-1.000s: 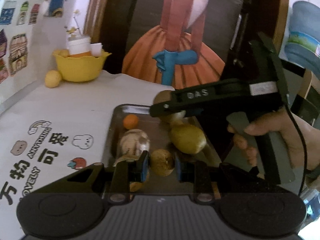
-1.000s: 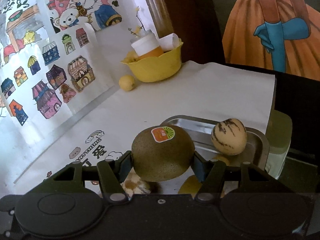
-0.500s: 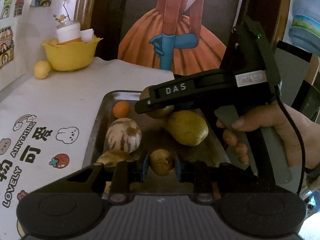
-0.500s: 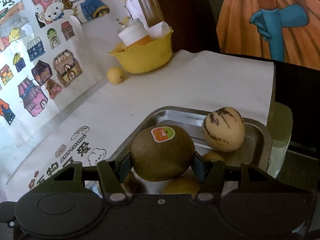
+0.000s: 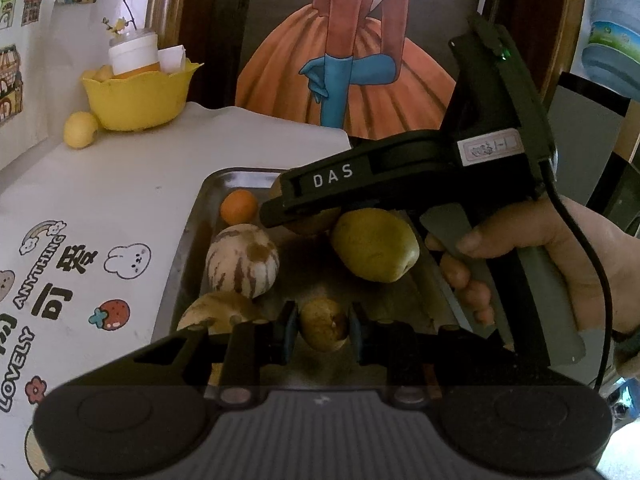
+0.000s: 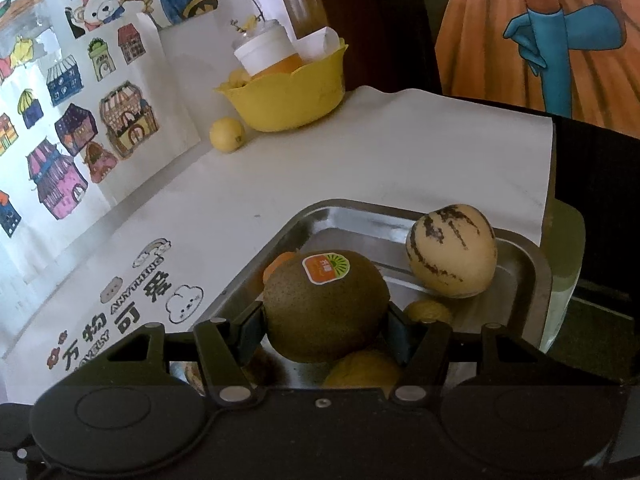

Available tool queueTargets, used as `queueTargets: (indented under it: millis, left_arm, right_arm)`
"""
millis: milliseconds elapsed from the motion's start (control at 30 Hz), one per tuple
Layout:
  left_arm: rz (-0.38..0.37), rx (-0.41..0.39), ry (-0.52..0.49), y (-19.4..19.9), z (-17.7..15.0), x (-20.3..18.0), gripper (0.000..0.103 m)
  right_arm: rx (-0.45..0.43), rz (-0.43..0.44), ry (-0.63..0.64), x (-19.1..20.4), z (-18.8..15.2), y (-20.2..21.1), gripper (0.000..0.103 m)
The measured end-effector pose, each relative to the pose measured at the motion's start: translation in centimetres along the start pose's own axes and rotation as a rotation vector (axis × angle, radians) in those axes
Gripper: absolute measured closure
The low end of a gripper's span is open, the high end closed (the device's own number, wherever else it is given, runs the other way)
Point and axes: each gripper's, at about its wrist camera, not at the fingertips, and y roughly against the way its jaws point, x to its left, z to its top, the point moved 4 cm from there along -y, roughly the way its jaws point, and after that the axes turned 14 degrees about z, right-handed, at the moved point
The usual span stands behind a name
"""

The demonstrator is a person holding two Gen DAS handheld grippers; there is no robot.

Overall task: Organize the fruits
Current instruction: 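Lower and open the left tool on the tray while the right tool releases the kiwi there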

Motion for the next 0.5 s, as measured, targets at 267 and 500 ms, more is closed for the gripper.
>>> queueTargets:
  millis: [267,500]
  left_arm:
    - [-0.007,0.012,0.006,-0.49,-0.05,0.02,0.074]
    - [-0.012,0.017,0.006,-0.76,-0.13,-0.02,0.074]
  right_arm:
    - [0.022,-0.026,0.021,-0.06,-0.14,-0.61,0.039]
    - [0.032,-0.035,0.039,0.06,-0.16,-0.75,0.039]
